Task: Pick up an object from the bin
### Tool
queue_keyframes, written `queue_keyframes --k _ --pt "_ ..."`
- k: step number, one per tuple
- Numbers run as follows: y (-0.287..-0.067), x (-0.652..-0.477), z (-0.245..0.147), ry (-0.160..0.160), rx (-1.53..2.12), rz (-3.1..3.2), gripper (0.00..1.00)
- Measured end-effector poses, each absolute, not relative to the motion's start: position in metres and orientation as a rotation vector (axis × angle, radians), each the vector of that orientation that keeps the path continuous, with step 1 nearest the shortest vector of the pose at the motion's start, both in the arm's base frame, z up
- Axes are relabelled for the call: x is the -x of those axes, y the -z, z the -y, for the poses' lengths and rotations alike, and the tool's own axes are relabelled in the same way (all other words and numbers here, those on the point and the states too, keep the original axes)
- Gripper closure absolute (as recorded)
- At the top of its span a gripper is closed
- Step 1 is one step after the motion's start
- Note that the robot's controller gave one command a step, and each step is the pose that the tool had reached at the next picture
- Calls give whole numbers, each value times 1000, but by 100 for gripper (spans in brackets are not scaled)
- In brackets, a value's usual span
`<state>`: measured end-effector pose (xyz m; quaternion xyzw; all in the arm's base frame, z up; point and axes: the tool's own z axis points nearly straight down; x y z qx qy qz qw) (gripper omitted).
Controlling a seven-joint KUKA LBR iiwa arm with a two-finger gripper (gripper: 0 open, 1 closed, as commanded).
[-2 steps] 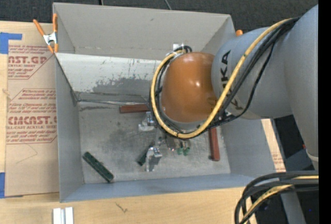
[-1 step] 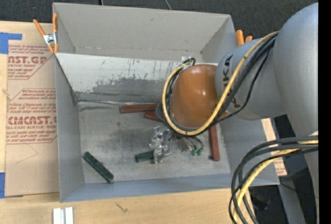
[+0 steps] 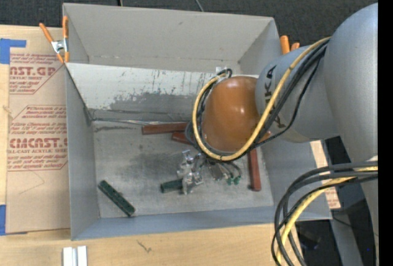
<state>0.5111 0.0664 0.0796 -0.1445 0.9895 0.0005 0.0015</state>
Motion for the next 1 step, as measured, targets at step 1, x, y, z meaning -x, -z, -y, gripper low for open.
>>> queue_keyframes --k 1 --pt "-255 -518 -86 -1 441 -3102 100"
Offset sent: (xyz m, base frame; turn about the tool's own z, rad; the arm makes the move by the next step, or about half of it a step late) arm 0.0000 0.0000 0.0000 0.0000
